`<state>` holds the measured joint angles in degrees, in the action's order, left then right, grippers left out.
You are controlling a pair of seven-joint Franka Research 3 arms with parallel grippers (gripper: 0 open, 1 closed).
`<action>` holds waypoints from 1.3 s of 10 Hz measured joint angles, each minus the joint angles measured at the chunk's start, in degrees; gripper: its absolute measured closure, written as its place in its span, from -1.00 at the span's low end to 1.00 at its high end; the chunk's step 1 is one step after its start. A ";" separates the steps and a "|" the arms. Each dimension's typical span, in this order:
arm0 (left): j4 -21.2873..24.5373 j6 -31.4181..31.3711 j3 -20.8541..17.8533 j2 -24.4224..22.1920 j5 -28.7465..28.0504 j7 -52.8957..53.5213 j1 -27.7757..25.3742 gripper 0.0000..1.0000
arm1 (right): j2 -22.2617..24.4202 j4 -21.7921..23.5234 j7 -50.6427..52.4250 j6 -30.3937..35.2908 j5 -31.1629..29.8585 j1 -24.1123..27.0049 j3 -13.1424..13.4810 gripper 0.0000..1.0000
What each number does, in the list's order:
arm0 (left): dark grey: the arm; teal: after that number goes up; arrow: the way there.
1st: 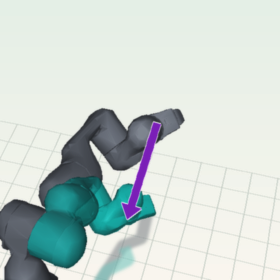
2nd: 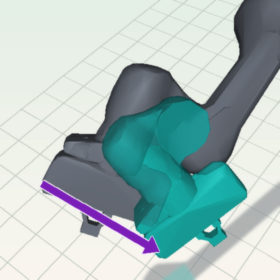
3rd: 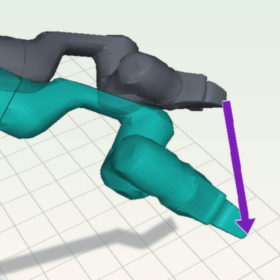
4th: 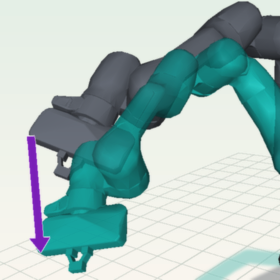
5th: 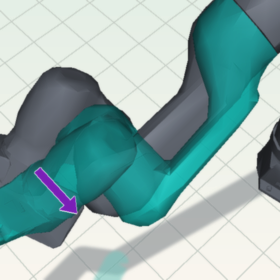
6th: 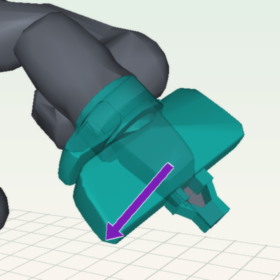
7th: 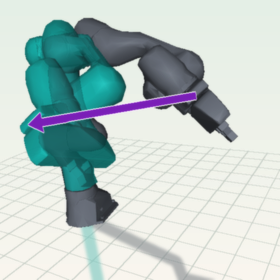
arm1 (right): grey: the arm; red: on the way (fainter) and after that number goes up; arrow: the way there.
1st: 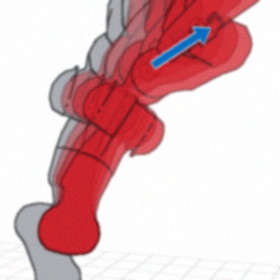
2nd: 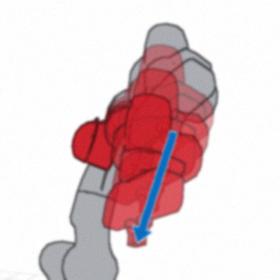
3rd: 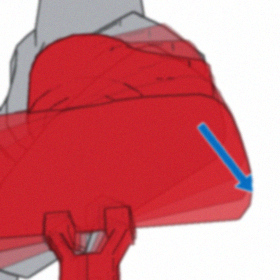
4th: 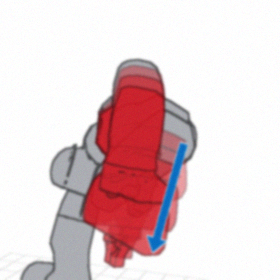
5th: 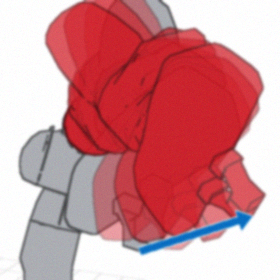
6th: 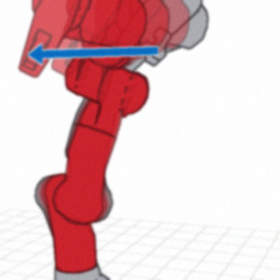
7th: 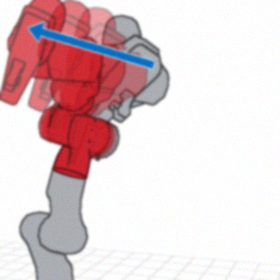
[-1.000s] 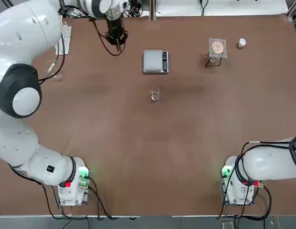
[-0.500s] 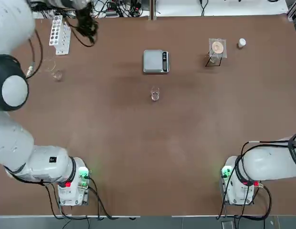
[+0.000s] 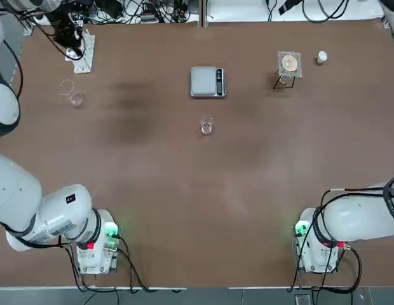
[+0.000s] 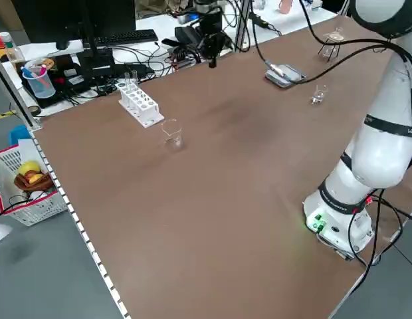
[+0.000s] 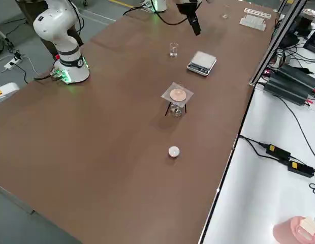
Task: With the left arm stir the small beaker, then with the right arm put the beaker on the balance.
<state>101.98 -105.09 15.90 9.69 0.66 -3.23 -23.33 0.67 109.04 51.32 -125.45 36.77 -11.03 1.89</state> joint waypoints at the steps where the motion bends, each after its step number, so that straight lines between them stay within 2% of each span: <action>1: 0.04 0.00 0.05 -0.03 0.00 1.32 -2.25 0.85 | -0.04 3.33 6.75 -4.98 4.16 -1.89 -0.04 -1.00; 4: 0.13 -0.17 -0.10 0.42 -0.03 11.47 -12.96 0.85 | -0.26 11.01 16.49 -15.46 11.62 -8.24 -0.14 -1.00; 6: -0.85 -1.20 -0.23 2.47 0.04 17.20 -19.39 0.85 | -1.07 15.50 24.03 -21.70 18.80 -11.67 -0.24 -1.00; 8: -2.44 -3.01 -0.01 6.24 0.63 17.90 -20.41 0.85 | -1.94 18.03 32.06 -24.03 26.04 -13.88 -0.27 -1.00; 10: -2.98 -3.55 0.56 8.05 1.11 17.83 -19.75 0.85 | -2.44 19.34 38.30 -25.13 33.10 -16.19 -0.28 -1.00; 13: -3.03 -3.84 0.92 8.69 2.45 18.17 -19.71 0.85 | -2.53 20.54 39.33 -29.42 39.64 -19.11 -0.28 -1.00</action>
<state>98.95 -108.92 16.81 18.38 3.11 14.94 -43.04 -1.86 129.58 90.65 -154.88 76.41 -30.13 1.61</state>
